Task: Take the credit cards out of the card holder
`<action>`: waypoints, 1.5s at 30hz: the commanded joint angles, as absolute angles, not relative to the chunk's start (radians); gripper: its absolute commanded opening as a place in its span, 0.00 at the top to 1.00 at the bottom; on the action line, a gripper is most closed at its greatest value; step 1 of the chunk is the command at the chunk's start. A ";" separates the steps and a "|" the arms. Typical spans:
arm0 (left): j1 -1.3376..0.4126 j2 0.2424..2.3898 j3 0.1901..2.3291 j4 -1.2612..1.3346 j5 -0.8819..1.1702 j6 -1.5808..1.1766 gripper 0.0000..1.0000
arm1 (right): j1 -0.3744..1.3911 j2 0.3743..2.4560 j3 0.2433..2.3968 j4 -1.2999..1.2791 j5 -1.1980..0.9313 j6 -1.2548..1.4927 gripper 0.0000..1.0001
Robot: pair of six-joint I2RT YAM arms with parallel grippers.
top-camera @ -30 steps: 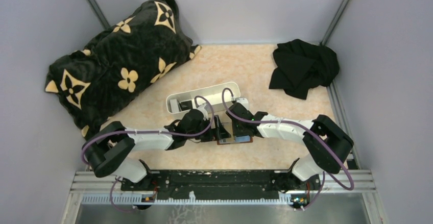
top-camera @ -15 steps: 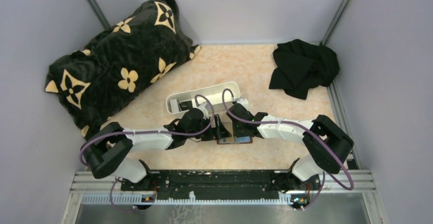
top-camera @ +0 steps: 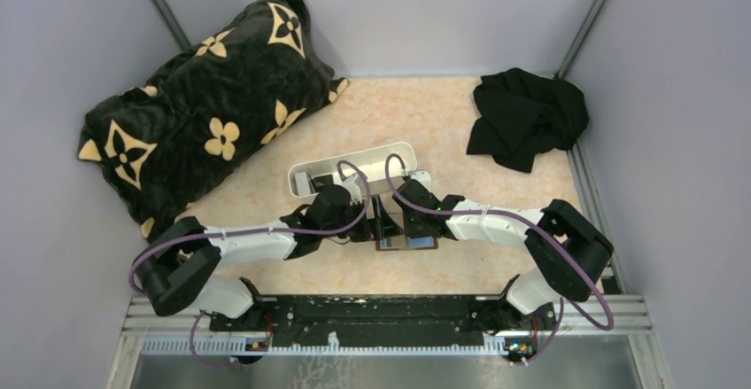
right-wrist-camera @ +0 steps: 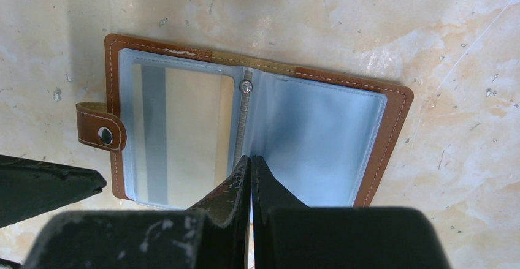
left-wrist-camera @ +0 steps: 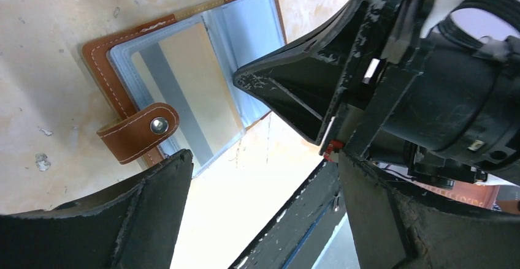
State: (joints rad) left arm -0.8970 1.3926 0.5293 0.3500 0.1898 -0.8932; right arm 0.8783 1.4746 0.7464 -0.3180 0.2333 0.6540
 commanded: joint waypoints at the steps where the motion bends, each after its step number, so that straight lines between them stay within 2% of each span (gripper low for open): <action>1: -0.900 1.425 0.549 0.365 0.220 -0.893 0.06 | 0.871 1.462 0.758 -0.293 0.228 0.645 1.00; 4: -0.902 1.436 0.549 0.372 0.216 -0.893 0.06 | 0.872 1.457 0.755 -0.290 0.218 0.644 1.00; 5: -0.901 1.441 0.548 0.375 0.218 -0.892 0.06 | 0.871 1.453 0.754 -0.288 0.216 0.643 0.90; 8: -0.902 1.451 0.548 0.382 0.218 -0.891 0.06 | 0.870 1.434 0.747 -0.274 0.213 0.645 0.74; 11: -0.900 1.462 0.544 0.391 0.215 -0.890 0.06 | 0.870 1.424 0.747 -0.274 0.212 0.643 0.67; 35: -0.900 1.494 0.513 0.401 0.187 -0.889 0.05 | 0.870 1.439 0.739 -0.265 0.205 0.645 0.67; 40: -0.900 1.474 0.507 0.387 0.176 -0.879 0.05 | 0.870 1.446 0.741 -0.260 0.201 0.644 0.55; 45: -0.900 1.482 0.503 0.391 0.176 -0.877 0.05 | 0.871 1.450 0.744 -0.255 0.194 0.645 0.53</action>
State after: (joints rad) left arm -0.8970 1.4803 0.5228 0.4088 0.2123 -0.9005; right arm 0.8742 1.4612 0.7383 -0.3004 0.2146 0.6453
